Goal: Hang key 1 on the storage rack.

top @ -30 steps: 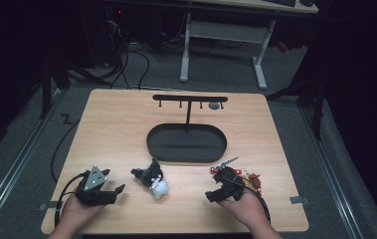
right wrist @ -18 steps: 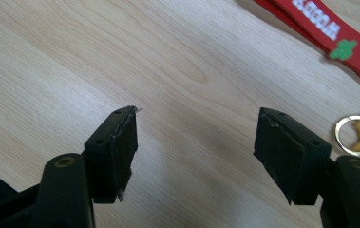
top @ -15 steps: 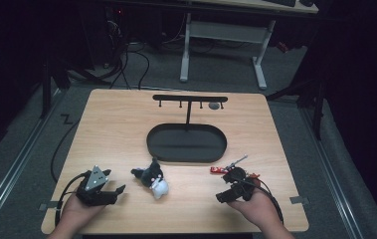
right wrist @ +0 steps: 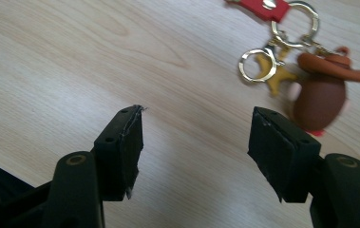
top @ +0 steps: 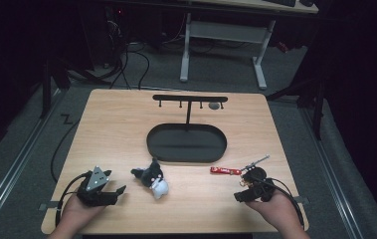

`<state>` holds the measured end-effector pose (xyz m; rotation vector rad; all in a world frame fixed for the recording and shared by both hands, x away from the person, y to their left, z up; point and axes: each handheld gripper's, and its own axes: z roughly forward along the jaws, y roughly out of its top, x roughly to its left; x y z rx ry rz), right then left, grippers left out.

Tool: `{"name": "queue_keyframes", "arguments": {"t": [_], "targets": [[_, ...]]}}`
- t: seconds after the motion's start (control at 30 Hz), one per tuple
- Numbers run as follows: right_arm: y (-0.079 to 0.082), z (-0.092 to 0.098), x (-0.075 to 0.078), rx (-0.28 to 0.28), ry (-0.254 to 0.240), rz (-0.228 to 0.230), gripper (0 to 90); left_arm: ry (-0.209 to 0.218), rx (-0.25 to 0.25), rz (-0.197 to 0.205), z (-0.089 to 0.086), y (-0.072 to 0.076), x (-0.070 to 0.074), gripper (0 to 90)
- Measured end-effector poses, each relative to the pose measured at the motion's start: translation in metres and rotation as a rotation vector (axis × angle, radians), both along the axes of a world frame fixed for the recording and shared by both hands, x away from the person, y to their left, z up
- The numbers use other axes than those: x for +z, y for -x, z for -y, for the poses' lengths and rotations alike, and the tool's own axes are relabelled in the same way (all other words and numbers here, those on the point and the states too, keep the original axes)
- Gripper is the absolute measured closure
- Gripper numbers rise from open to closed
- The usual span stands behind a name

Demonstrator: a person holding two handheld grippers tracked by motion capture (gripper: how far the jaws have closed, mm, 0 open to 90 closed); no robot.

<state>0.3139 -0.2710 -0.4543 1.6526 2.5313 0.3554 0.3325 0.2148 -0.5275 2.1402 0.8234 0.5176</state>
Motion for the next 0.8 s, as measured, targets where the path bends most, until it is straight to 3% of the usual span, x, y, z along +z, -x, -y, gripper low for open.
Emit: {"name": "queue_keyframes", "arguments": {"t": [0.3, 0.8], "targets": [[0.001, 0.03, 0.001, -0.075, 0.004, 0.009, 36.8, -0.01, -0.003, -0.008, 0.001, 0.0, -0.001, 23.2], [-0.005, 0.053, -0.003, -0.136, 0.009, 0.005, 36.4, -0.015, -0.008, -0.015, 0.001, 0.0, -0.002, 23.3]]}}
